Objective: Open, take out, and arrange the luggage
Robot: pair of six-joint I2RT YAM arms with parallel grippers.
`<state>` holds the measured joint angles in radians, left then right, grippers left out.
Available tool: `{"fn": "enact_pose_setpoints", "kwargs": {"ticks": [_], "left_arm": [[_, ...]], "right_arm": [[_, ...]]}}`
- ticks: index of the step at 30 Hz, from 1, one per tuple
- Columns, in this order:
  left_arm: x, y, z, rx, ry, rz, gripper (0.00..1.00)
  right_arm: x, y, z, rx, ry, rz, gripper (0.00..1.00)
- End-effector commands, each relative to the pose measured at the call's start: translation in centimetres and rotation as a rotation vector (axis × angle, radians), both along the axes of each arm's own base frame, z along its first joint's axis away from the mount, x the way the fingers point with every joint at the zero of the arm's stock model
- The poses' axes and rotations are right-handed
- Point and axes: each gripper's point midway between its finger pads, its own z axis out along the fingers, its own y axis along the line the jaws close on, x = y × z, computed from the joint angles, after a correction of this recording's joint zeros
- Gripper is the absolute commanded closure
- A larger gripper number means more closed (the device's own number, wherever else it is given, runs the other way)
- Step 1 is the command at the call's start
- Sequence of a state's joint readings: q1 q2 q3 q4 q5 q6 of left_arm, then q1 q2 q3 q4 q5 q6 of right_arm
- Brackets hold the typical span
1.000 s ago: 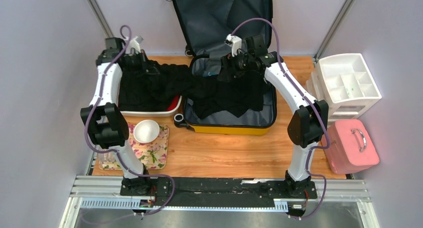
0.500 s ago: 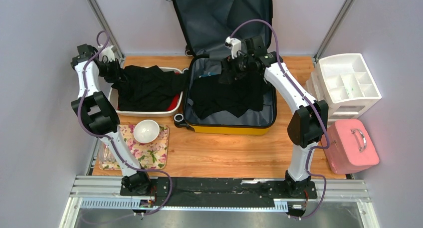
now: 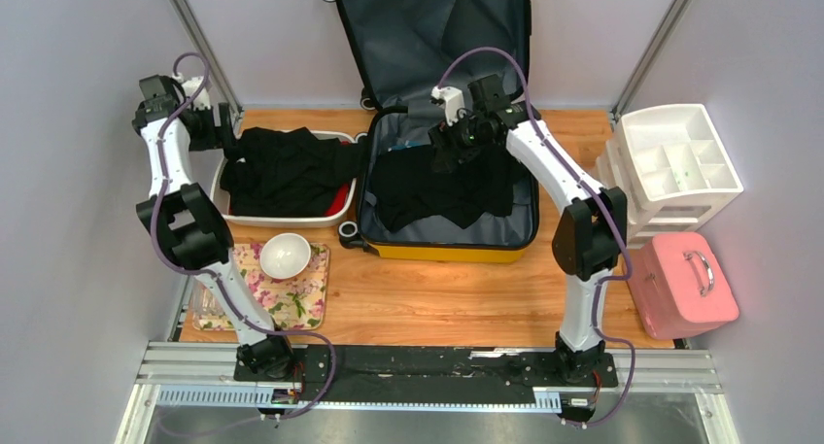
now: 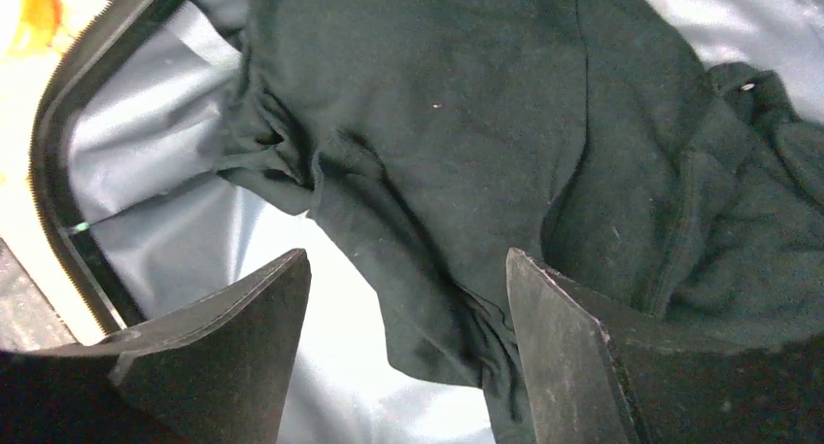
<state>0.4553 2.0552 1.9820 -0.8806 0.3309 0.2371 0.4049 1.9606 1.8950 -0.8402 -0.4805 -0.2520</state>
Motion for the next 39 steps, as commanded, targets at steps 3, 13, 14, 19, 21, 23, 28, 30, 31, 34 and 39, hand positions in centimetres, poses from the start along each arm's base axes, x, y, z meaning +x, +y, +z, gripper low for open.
{"fn": "enact_pose_setpoints", "kwargs": {"ticks": [3,13,14,19,21,23,28,30,31,34,39], "left_arm": [[0.9,-0.4,13.3,0.039,-0.393,0.096,0.01],[-2.9,-13.3,9.2,-0.150,-0.320,-0.301,0.01],[-3.3,-15.0,8.5,-0.154,-0.307,-0.343,0.01],[-5.4,-19.0,5.7,-0.185,-0.269,-0.416,0.01],[-5.6,-19.6,5.2,-0.222,-0.255,-0.404,0.01],[-5.6,-19.8,5.0,-0.243,-0.247,-0.402,0.01],[-5.5,-20.2,4.2,-0.284,-0.233,-0.379,0.01],[-5.7,-20.5,3.8,-0.291,-0.220,-0.382,0.01],[-5.8,-20.7,3.6,-0.293,-0.217,-0.384,0.01],[-5.9,-20.7,3.1,-0.295,-0.209,-0.367,0.01],[-6.1,-20.8,2.4,-0.306,-0.190,-0.357,0.01]], "right_arm": [[-0.2,2.7,-2.4,-0.092,-0.016,0.103,0.26],[-2.4,4.4,-9.0,-0.276,-0.022,0.261,0.45],[-1.4,4.5,-9.3,-0.288,-0.031,0.243,0.62],[2.7,3.0,-7.5,-0.347,-0.138,0.151,1.00],[3.4,2.9,-6.0,-0.334,-0.182,0.166,1.00],[3.7,2.7,-5.1,-0.320,-0.206,0.178,1.00],[6.6,3.9,-0.6,-0.206,-0.347,0.082,1.00],[7.8,3.7,-0.1,-0.201,-0.383,0.021,1.00],[8.8,3.7,-0.1,-0.195,-0.415,-0.003,1.00],[11.4,2.7,-0.5,-0.208,-0.468,-0.110,1.00],[9.3,5.0,-1.7,-0.124,-0.332,0.048,0.67]]}}
